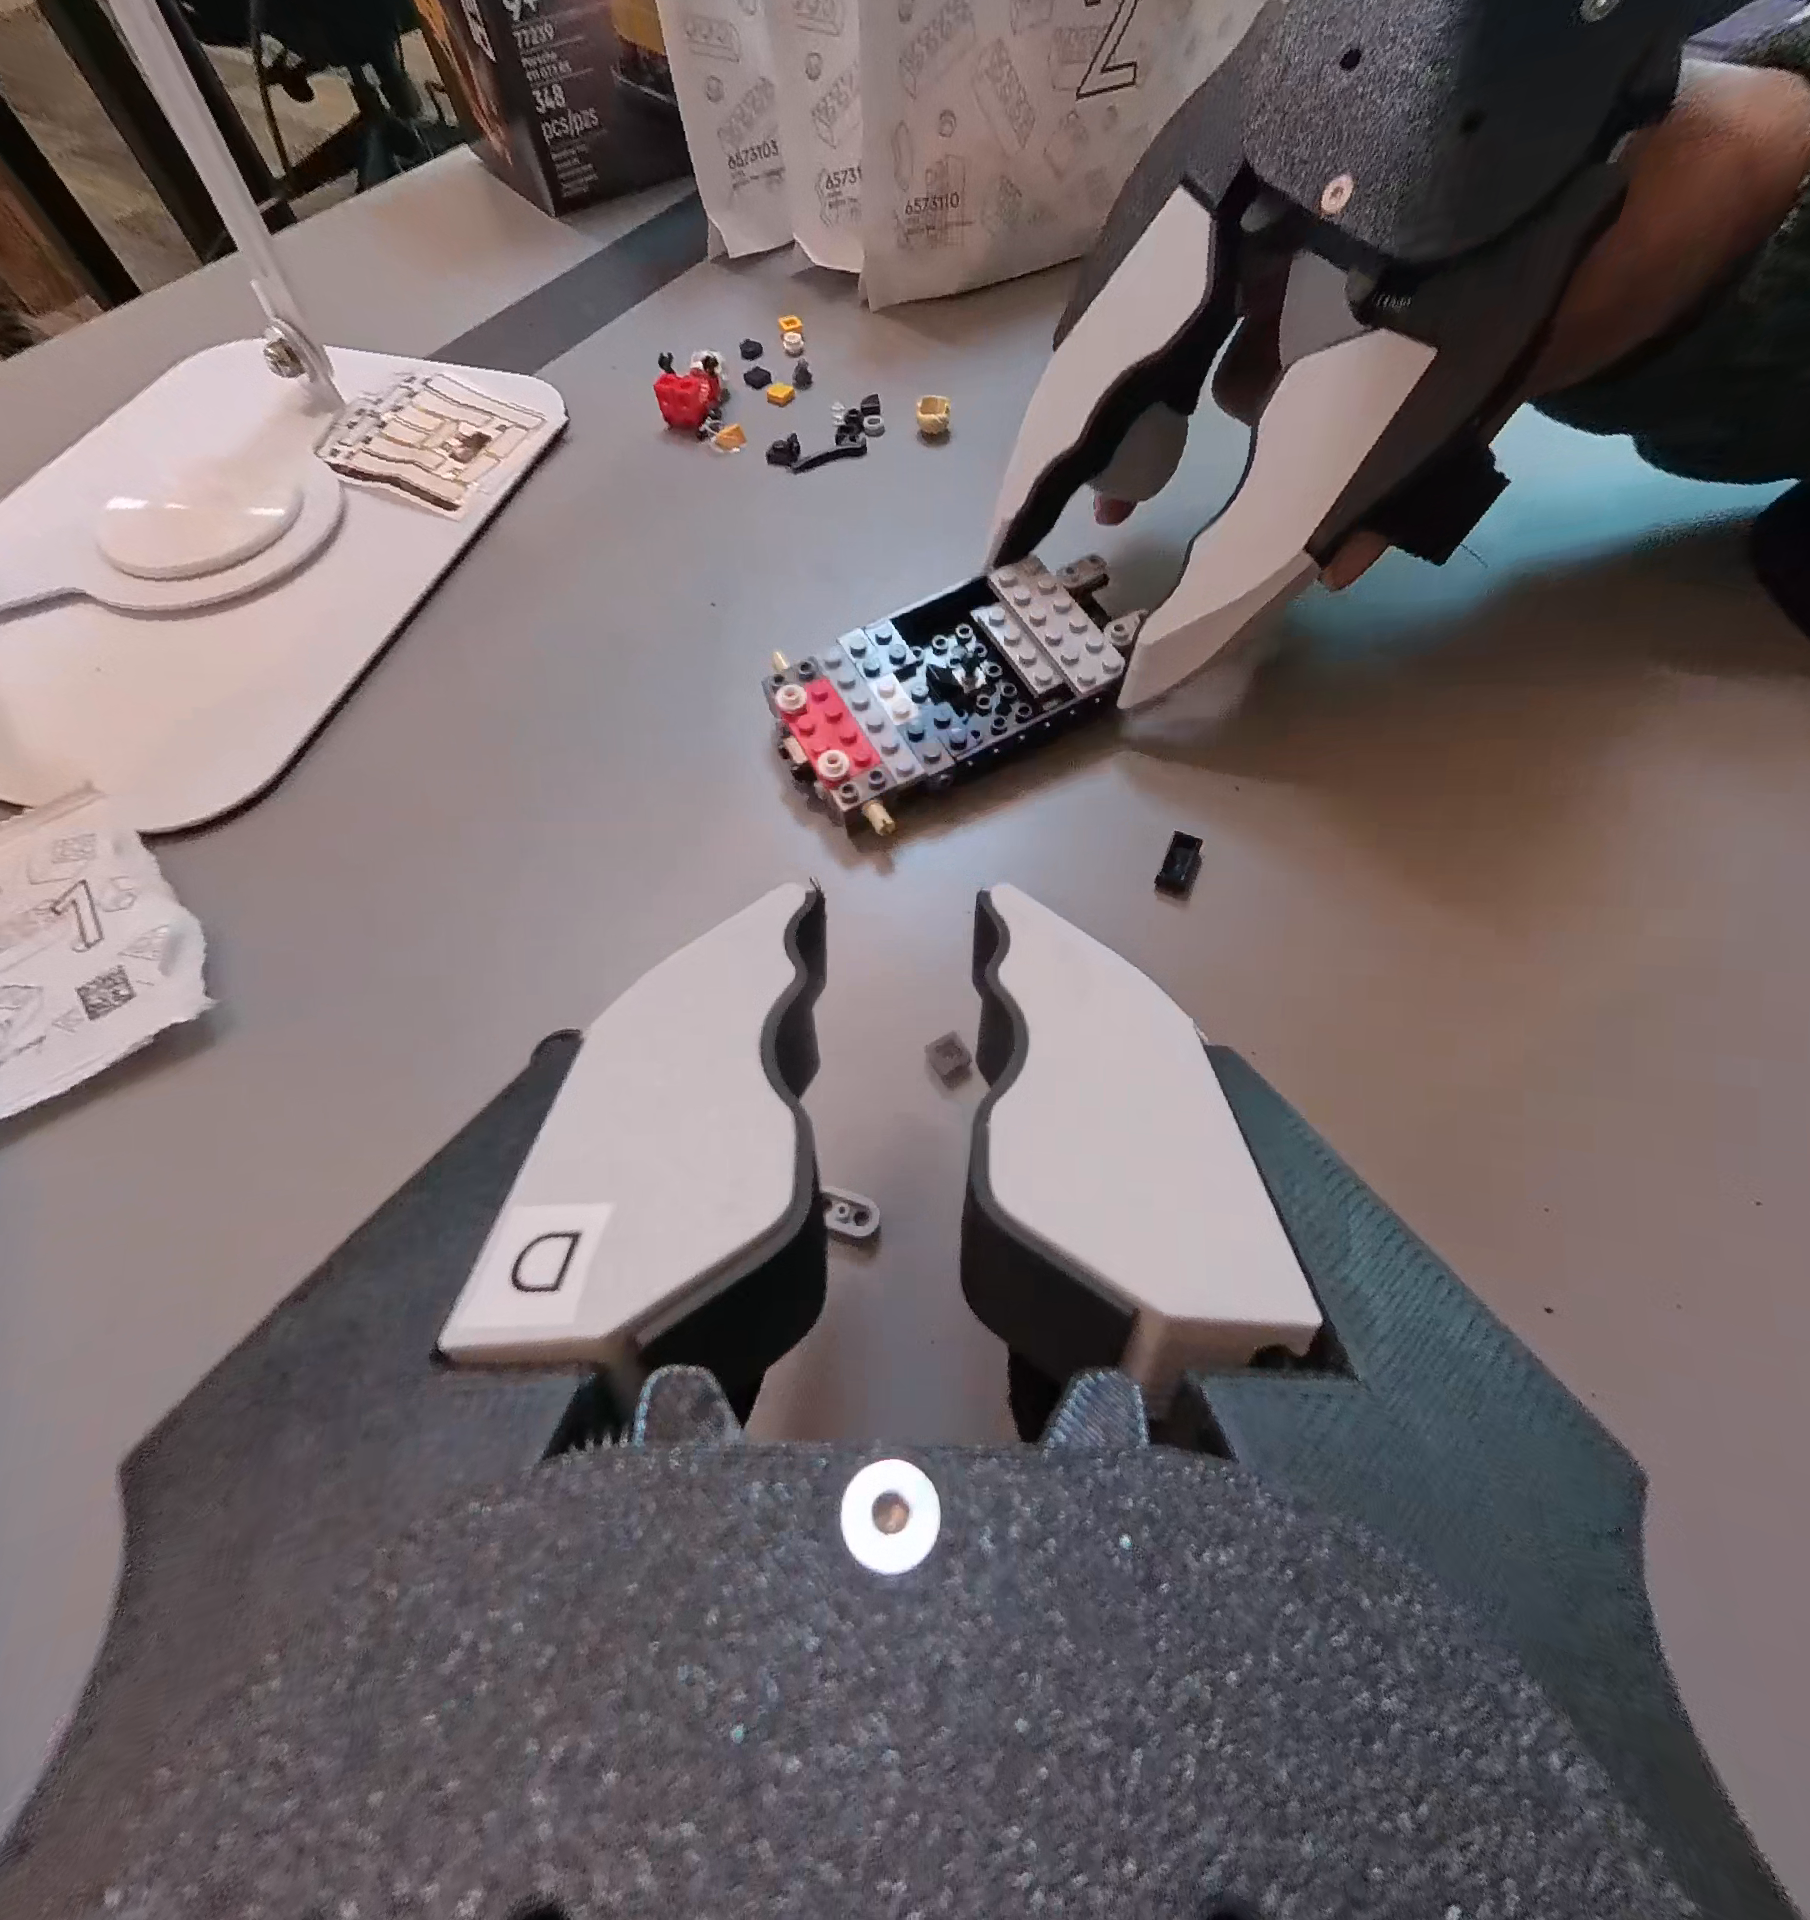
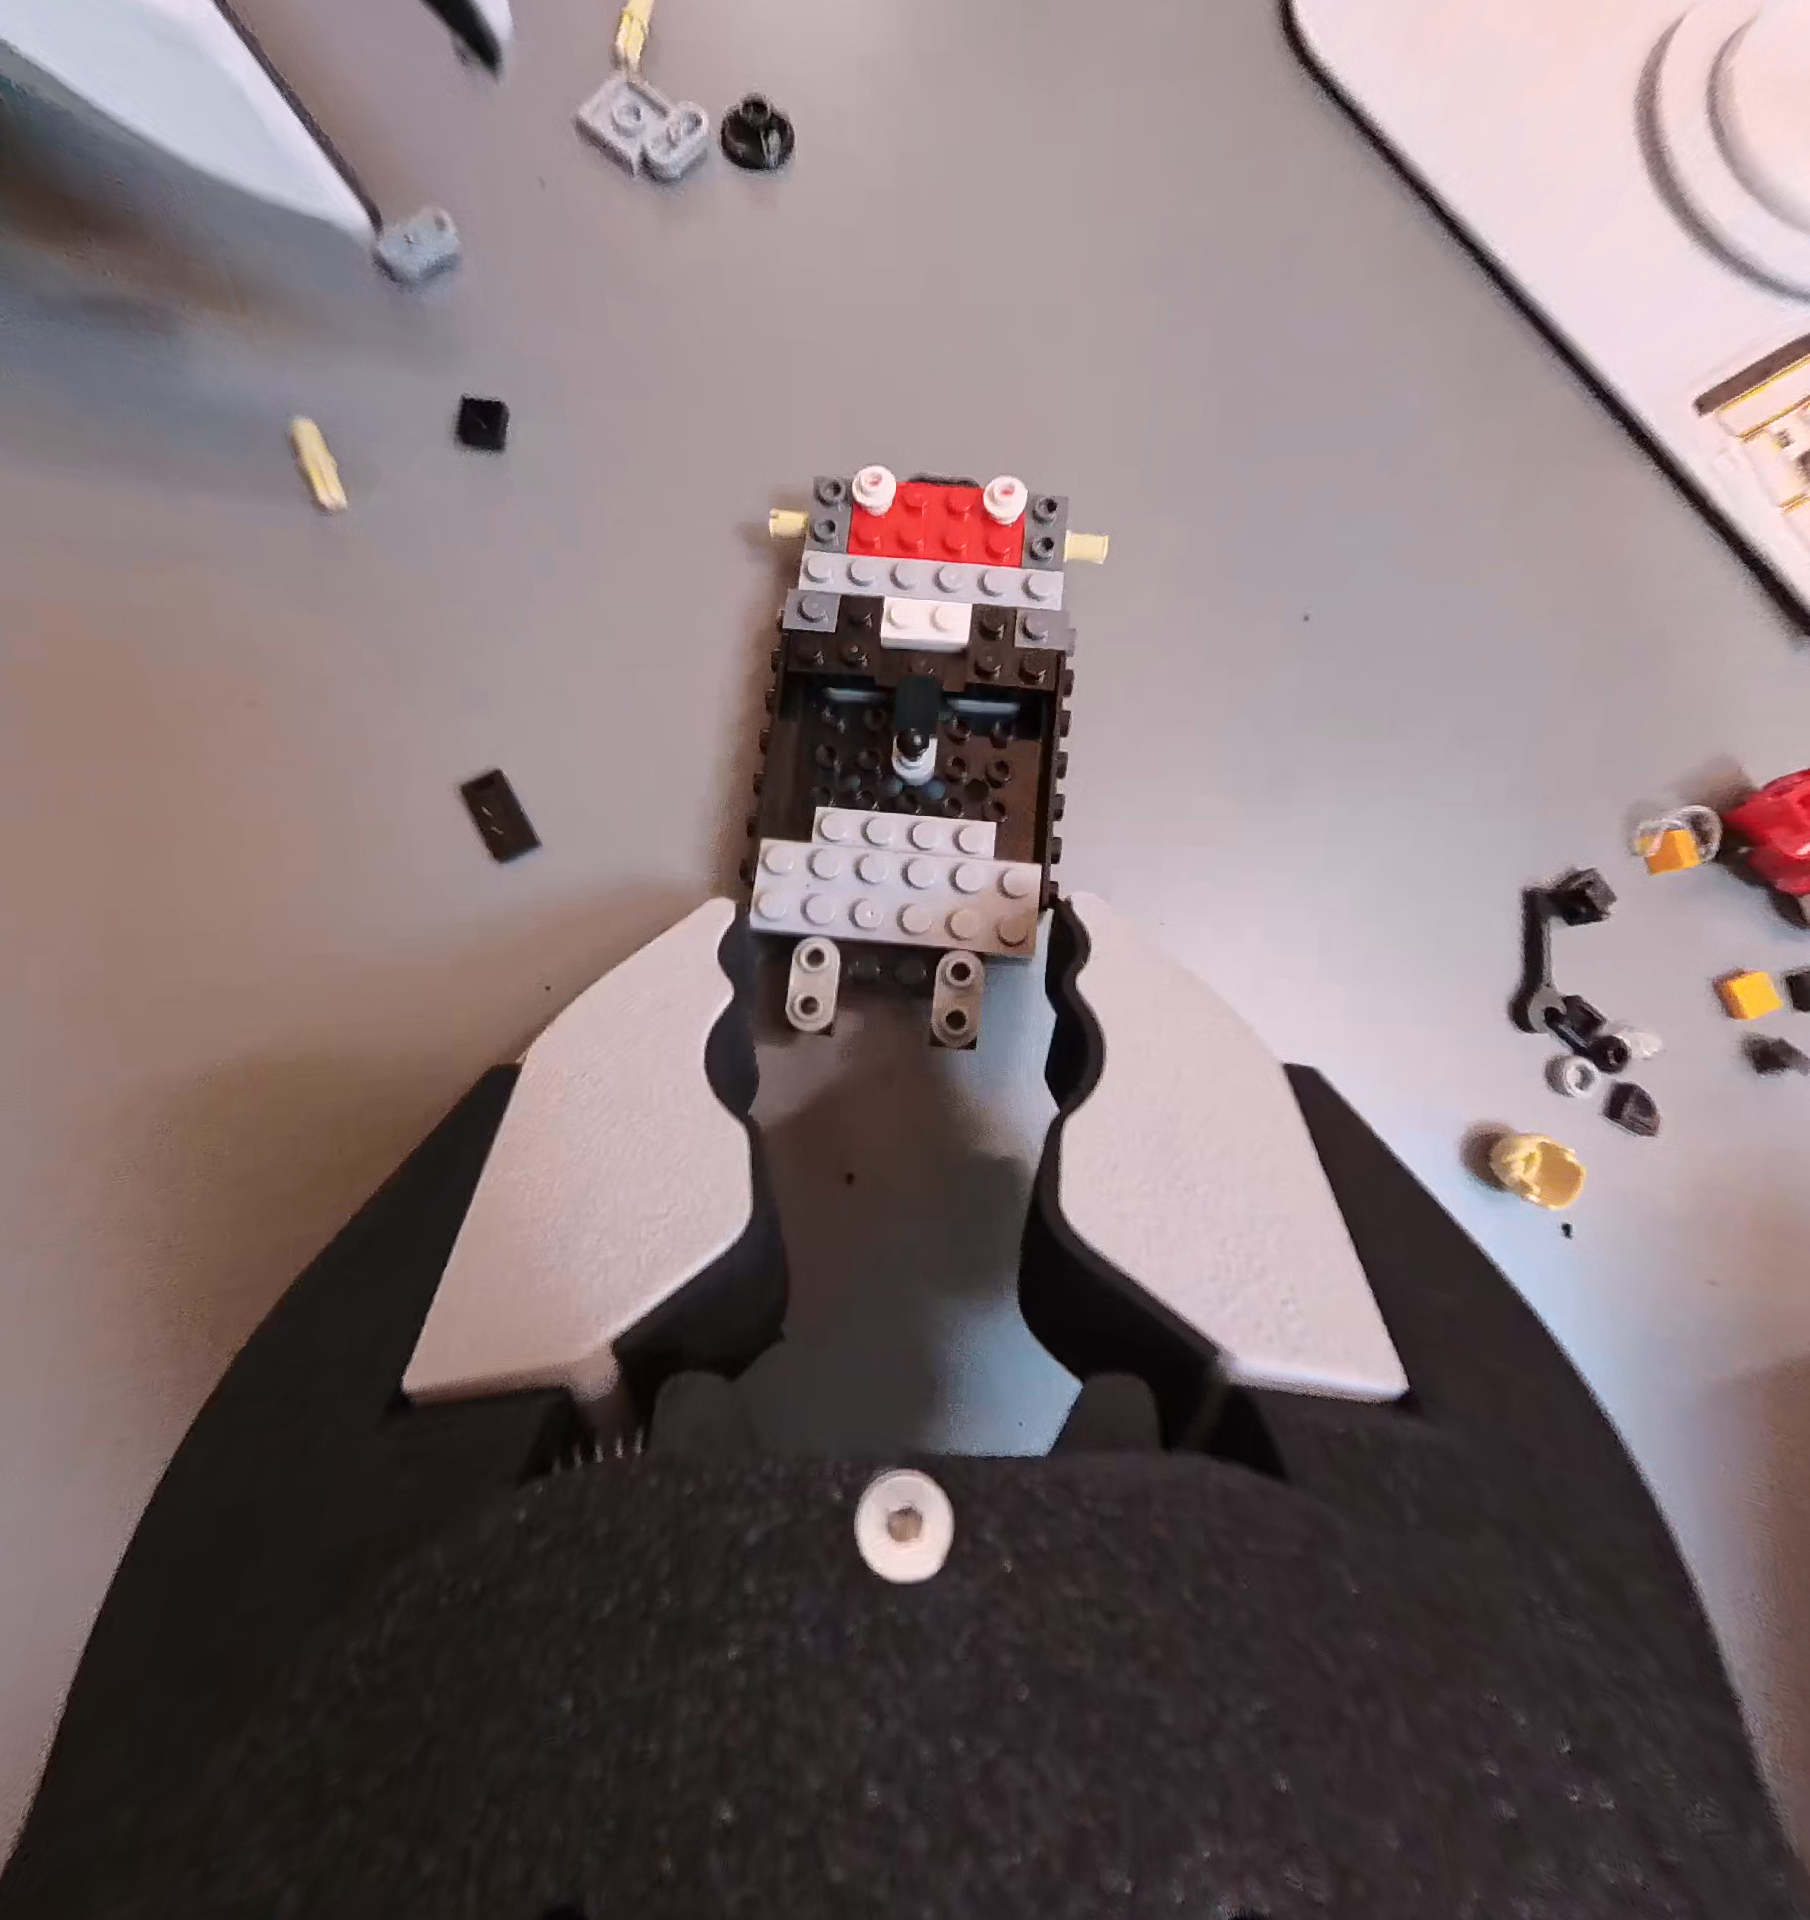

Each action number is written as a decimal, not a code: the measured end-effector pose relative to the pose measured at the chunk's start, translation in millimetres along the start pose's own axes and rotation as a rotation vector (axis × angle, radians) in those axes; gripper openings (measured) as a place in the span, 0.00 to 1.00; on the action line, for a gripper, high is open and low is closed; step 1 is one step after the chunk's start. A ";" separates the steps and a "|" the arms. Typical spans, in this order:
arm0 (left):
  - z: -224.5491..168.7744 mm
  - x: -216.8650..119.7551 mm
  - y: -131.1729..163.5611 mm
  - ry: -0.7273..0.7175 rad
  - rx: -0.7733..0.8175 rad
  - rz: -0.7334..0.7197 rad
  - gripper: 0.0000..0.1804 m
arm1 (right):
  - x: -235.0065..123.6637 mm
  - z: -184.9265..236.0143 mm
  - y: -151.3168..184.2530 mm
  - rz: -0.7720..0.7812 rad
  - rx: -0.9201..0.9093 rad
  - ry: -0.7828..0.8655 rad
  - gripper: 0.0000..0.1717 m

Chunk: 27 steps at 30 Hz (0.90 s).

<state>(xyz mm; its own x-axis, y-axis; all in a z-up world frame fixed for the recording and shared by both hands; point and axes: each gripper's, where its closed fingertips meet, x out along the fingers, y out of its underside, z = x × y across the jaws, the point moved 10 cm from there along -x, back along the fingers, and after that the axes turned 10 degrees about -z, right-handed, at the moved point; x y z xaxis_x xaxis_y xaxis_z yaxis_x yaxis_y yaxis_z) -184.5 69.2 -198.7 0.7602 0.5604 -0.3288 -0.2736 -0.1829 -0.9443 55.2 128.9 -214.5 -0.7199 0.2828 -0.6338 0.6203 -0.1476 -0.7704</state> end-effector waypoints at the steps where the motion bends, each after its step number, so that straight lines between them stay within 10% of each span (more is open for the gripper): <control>1: -0.4 0.4 0.5 0.007 -0.010 0.000 0.15 | -2.3 0.4 -1.1 -0.026 0.007 0.009 0.31; 17: -12.9 13.7 -2.6 0.158 -0.208 -0.060 0.18 | -38.5 -7.5 -8.0 -0.391 0.273 -0.018 0.30; 27: -27.3 31.0 -6.9 0.339 -0.507 -0.133 0.18 | -58.1 19.1 -29.6 -0.579 -0.030 0.066 0.30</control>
<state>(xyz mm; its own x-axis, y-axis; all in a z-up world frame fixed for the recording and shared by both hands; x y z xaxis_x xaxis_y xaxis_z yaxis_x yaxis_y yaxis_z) -143.0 65.8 -202.8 0.9360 0.3323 -0.1161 0.0866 -0.5369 -0.8392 72.7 98.7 -156.2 -0.9240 0.3681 -0.1033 0.1405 0.0757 -0.9872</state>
